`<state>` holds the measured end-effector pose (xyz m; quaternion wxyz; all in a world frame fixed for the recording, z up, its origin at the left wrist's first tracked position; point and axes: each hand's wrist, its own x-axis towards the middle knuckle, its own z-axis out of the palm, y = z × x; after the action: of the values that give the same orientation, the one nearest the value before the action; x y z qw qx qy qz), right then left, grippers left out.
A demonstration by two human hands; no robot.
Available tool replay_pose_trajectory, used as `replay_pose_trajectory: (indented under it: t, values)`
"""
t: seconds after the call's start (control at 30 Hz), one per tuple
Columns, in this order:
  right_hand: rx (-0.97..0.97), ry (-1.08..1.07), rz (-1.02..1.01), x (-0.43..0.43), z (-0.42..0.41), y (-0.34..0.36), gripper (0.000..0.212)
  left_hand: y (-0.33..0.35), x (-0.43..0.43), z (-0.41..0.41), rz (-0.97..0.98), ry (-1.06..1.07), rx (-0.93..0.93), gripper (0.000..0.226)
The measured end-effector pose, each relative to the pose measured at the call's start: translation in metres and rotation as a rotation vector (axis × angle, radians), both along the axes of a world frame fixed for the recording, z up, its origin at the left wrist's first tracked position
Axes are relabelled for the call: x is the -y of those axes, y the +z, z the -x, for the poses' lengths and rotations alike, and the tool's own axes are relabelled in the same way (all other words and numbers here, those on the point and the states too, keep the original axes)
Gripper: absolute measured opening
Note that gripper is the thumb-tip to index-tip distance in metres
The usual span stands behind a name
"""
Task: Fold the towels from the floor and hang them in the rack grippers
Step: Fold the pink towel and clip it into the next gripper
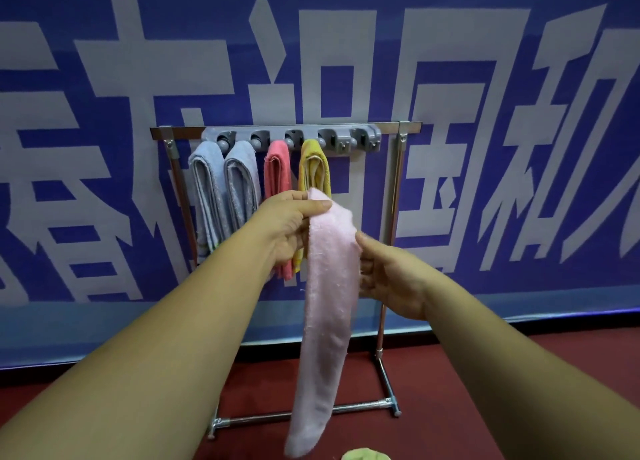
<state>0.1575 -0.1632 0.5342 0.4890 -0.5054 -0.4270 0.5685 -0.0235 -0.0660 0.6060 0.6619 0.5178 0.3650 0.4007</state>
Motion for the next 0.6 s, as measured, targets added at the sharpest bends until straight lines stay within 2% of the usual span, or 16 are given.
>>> replay_pose_trajectory:
  t: [0.1,0.2,0.43,0.6]
  values:
    - [0.106,-0.001,-0.106,0.002,0.005,-0.006,0.047,-0.001,-0.003,0.003,-0.009,0.013,-0.002,0.035]
    - [0.104,-0.034,-0.172,-0.001,0.011,-0.003,0.032,-0.002,-0.004,0.002,-0.034,0.025,-0.010,0.034]
    - [0.088,-0.137,-0.253,-0.004,0.011,0.014,0.023,0.005,-0.001,0.001,-0.066,0.038,0.075,0.028]
    - [0.009,-0.189,-0.271,-0.002,0.008,0.025,0.024,0.015,0.004,0.003,-0.111,-0.010,0.165,0.033]
